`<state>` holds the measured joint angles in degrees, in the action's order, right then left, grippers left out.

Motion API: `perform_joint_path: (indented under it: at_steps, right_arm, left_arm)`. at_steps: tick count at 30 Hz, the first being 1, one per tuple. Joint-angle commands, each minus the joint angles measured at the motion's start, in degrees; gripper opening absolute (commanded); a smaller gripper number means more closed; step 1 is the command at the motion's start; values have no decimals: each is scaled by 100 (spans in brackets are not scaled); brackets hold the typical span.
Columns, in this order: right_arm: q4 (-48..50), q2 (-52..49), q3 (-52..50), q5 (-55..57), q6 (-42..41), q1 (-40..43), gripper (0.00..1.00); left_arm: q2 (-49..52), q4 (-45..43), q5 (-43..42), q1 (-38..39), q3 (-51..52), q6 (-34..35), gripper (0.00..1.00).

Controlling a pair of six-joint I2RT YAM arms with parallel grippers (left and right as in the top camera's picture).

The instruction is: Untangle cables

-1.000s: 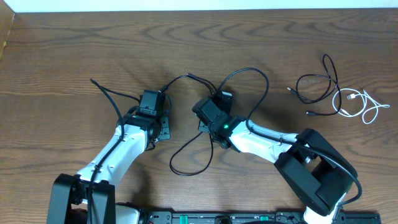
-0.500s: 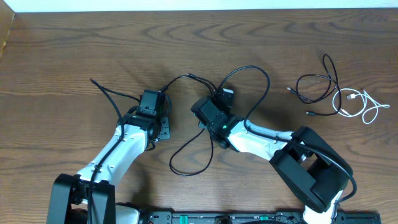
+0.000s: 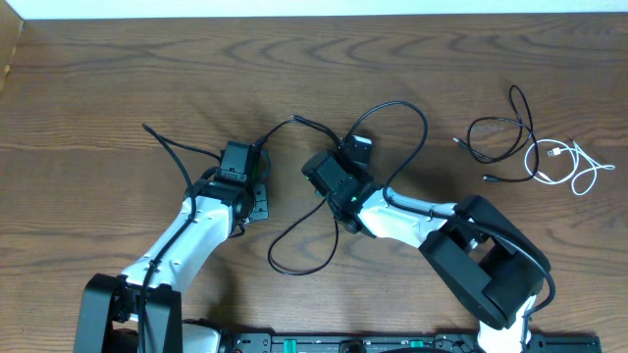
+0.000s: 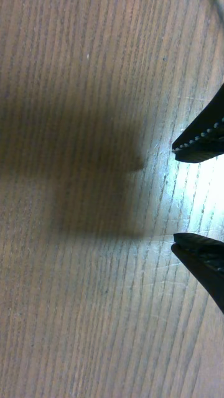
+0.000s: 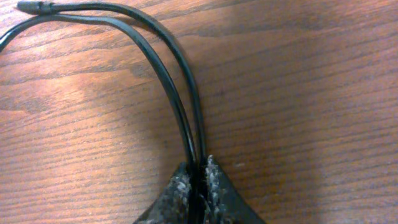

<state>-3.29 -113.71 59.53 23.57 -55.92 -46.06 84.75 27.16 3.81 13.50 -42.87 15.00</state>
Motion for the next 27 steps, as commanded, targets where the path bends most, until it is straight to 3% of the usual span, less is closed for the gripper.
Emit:
perform_joint_path:
  at_steps: [1,4,16,27]
  right_arm:
    - [-291,-612,-393,-662,87,109,4]
    - [-289,-553,-391,-667,363,120,1]
    - [-332,922,-391,-654,3152,197,1]
    - [-315,2138,-391,-660,4612,651,1]
  left_arm:
    - [66,26,116,-35,44,33,43]
    - [66,26,116,-35,44,33,43]
    - [68,26,116,-35,44,33,43]
    - [68,26,116,-35,44,33,43]
